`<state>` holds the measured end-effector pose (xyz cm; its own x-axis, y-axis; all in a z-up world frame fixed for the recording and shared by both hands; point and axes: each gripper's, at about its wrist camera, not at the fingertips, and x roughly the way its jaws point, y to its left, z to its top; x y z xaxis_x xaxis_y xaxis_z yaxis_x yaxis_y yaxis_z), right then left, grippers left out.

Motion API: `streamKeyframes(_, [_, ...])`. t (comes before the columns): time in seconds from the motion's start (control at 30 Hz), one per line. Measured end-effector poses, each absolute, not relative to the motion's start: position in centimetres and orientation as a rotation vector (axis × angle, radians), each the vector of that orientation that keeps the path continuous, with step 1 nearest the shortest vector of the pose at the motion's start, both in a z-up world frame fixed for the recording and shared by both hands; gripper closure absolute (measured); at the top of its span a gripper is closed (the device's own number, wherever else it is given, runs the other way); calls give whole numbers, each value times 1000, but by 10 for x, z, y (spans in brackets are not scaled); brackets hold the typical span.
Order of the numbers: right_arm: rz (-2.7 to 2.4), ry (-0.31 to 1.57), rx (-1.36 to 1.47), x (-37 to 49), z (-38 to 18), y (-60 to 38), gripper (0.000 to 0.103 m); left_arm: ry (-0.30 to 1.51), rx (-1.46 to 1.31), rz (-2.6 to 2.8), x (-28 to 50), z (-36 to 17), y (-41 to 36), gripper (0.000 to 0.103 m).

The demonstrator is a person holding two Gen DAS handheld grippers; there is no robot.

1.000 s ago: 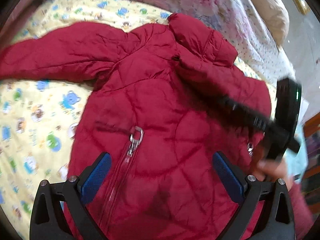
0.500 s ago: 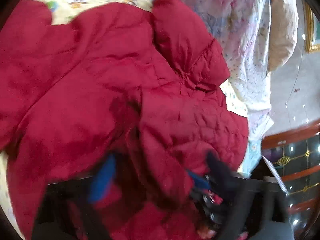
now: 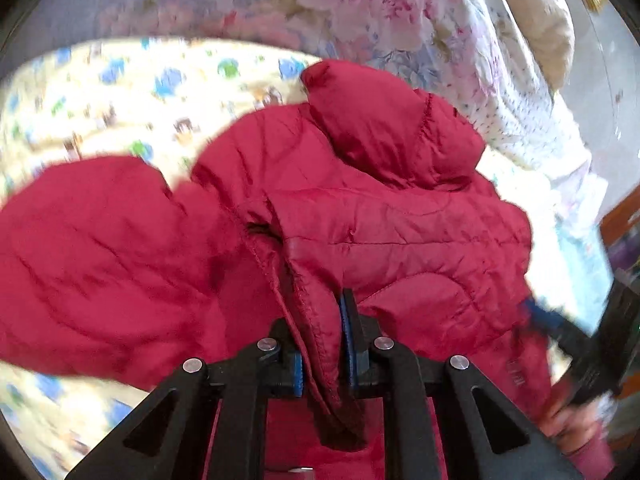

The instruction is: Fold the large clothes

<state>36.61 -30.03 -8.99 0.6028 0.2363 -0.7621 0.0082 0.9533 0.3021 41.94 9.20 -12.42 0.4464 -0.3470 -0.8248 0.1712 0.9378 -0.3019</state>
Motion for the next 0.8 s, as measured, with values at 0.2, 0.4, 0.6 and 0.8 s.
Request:
streamKeyframes(0.2, [-11,1029,290,389,-113,-349,50,1092,-98,-250,428,-144,99,76])
streamKeyframes(0.4, [-41,1098,219,393,-148,-339,47,945,-109,-106,386,-94,103,62])
streamKeyframes(0.6, [-51,1093,173,396,-154,-328,39,870,-176,-245,371,-69,78,60])
streamKeyframes(0.8, [-48,1092,175,394,-149,-330,39,1024,-105,-249,414,-138,32,60])
